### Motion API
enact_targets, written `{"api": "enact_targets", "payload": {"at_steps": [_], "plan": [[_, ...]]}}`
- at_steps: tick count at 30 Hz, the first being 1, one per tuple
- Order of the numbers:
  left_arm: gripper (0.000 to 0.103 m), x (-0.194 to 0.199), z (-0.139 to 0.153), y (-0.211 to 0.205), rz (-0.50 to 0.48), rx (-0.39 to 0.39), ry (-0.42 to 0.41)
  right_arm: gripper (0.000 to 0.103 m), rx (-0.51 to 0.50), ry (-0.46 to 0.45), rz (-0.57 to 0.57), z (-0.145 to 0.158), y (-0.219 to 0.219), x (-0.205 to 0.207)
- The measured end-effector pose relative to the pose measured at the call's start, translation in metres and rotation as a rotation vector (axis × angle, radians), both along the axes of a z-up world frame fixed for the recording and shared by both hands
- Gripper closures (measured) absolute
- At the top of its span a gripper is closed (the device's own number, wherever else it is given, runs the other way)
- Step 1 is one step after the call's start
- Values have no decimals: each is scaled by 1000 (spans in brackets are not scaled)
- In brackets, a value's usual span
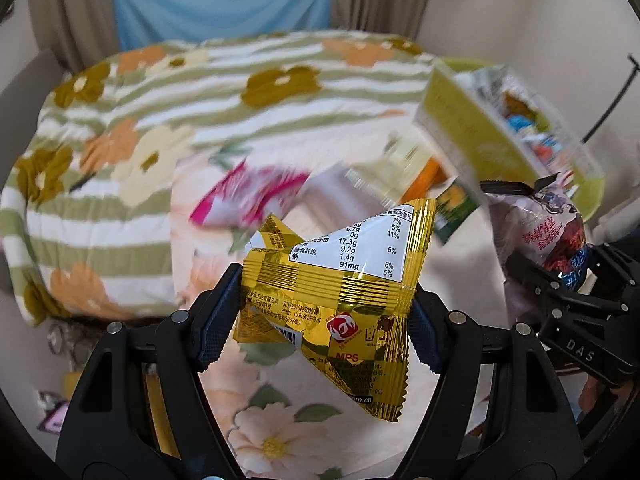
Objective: Organize snacks
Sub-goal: 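Carry the gold bag and red-blue bag over the green box with both grippers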
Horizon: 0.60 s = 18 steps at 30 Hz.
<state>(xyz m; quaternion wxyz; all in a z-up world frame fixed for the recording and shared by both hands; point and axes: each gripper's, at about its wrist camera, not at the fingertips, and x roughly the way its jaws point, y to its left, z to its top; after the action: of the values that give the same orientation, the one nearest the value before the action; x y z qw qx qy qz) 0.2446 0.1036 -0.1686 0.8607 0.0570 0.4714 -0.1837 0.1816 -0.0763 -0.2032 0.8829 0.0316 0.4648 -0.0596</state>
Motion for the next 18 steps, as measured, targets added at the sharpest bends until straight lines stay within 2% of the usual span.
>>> {"api": "enact_targets", "payload": {"at_steps": [5,10,14,18], "plan": [[31,-5,41,-28,-44,-44,-68,45,35,-78,-22,41,-14,-10],[31,-7,71,-71,-70,-67,-119,45,60,-144,-50,73,-53,-19],[31,-10,88,-120,-79,-92,-149,45,41,-157,-39,82,-90,-20],[31,-10,101,-177,-77,-100,-158,45,67,-158,-31,90,-135,-19]]}}
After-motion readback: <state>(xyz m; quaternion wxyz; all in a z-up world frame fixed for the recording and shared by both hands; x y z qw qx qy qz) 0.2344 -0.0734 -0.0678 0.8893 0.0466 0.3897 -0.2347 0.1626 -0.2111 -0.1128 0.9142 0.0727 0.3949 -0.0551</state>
